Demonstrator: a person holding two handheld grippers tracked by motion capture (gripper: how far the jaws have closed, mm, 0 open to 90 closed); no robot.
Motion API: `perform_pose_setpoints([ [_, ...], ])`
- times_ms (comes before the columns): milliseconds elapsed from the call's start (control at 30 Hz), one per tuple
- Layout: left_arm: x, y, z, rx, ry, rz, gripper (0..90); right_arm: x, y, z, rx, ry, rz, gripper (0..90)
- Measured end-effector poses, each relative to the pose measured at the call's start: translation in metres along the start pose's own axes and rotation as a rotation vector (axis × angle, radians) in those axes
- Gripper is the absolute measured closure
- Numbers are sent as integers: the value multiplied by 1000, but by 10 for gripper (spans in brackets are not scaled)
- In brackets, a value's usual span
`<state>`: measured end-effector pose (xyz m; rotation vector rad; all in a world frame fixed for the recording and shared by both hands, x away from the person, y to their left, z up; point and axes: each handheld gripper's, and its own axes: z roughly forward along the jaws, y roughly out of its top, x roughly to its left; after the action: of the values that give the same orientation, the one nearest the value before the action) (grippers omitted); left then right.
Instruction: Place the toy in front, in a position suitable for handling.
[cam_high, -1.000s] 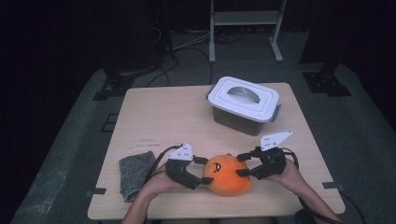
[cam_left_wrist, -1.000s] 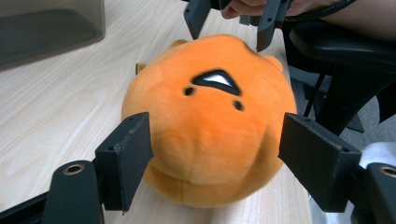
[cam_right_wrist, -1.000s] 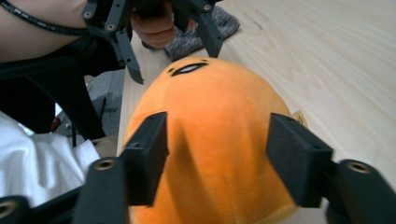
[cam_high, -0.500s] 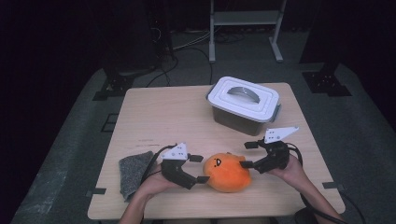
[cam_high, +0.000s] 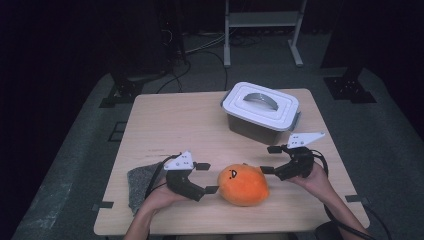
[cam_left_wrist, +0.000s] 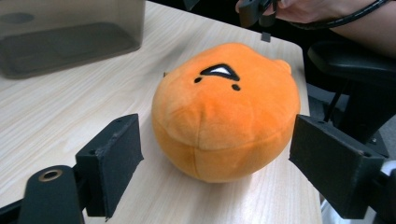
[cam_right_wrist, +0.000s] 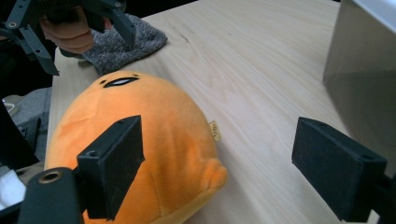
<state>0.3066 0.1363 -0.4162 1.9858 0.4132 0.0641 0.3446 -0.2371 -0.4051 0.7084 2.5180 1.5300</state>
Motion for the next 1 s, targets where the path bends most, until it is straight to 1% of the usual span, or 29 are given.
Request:
perform_pose_setpoints([
  [100, -1, -1, -3, 9, 19, 3, 139, -3, 1, -3, 1, -22, 2, 155],
  [267, 1, -6, -9, 13, 49, -8, 105, -11, 5, -8, -6, -53, 20, 155],
  [433, 0, -11, -13, 22, 63, -11, 97, -18, 9, -12, -20, -72, 31, 155],
  [533, 0, -14, -16, 20, 72, -11, 96, -21, 14, -14, -21, -87, 27, 155],
  [567, -1, -15, -17, 15, 79, -17, 96, -21, 15, -14, -21, -91, 31, 155],
  [767, 0, -15, -19, 5, 89, -20, 91, -26, 28, -18, -25, -116, 14, 155],
  [900, 3, -17, -19, 1, 100, -37, 88, -33, 37, -21, -35, -120, 10, 155],
  [1000, 5, -18, -20, 2, 107, -40, 88, -38, 42, -23, -41, -125, 7, 155],
])
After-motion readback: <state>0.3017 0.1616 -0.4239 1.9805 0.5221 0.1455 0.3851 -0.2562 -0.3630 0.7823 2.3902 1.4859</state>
